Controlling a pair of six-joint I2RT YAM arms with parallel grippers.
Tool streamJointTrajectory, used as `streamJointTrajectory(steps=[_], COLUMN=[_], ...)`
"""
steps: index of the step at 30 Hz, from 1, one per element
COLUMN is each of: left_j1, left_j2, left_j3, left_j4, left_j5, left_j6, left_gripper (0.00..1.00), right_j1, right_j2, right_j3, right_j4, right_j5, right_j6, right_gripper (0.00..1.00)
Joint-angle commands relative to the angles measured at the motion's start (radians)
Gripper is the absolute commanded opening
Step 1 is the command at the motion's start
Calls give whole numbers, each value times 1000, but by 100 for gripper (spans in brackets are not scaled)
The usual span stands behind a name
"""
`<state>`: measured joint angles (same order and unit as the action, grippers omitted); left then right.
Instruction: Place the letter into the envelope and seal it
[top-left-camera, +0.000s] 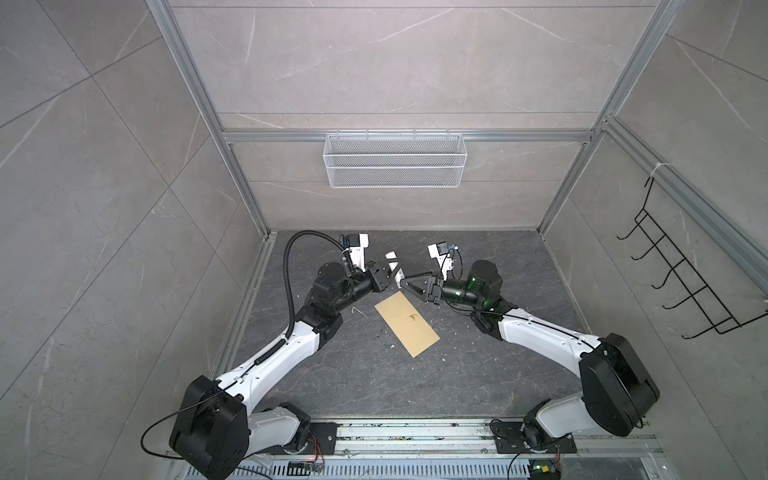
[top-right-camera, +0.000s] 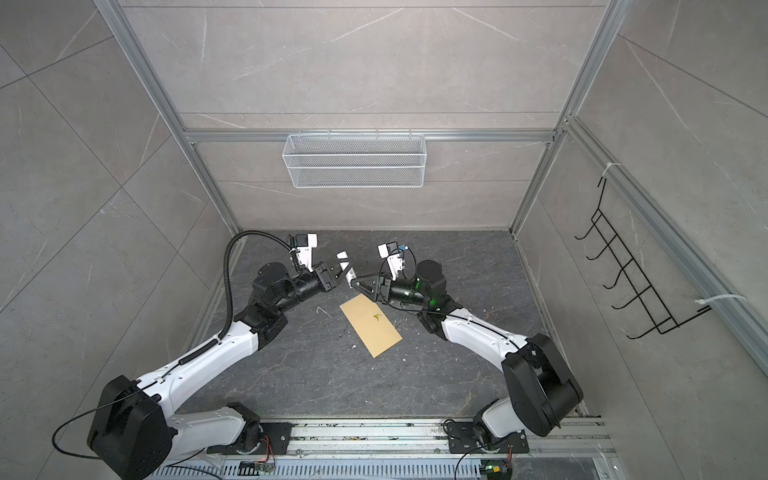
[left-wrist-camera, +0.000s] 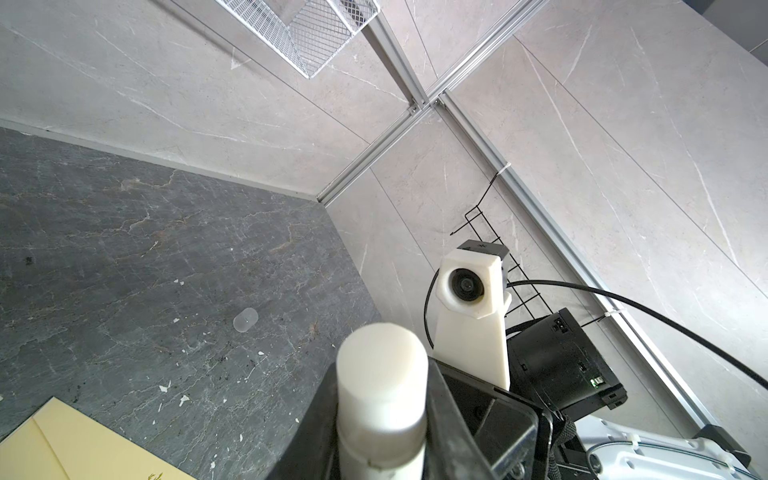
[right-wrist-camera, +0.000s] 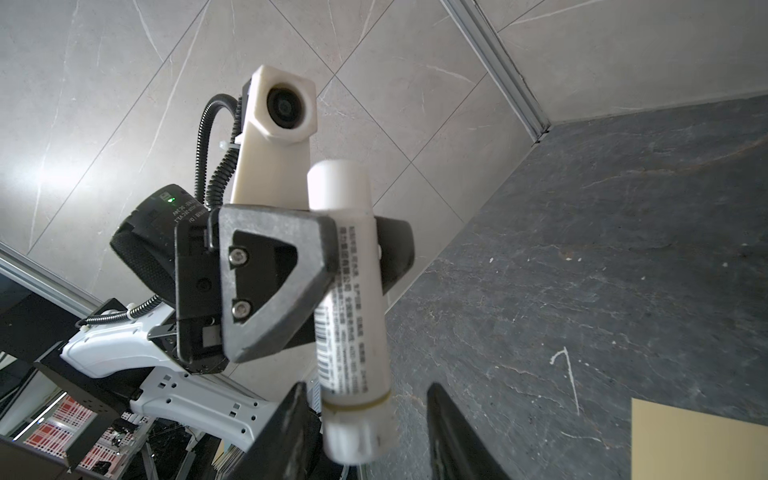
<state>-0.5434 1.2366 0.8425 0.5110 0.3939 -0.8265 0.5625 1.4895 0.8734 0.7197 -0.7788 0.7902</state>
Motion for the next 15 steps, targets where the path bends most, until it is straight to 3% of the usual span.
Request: streamJointTrajectory(steps=[1,6,15], left_j1=[-1,-1,-1], left_j2=[-3,2,12], left_j3=[18,18,14], left_j4=[80,84,88], left_j5=[-2,-1,-4], left_j6=[-8,-12,-19], left_gripper=[0,0,0], right_j1=[2,5,8], right_j2=[16,19,18], right_j3=[18,18,27], right_j4=[60,70,73], right_j5=[-23,-24,-6], right_j6=[23,29,39], right_gripper=[45,39,20])
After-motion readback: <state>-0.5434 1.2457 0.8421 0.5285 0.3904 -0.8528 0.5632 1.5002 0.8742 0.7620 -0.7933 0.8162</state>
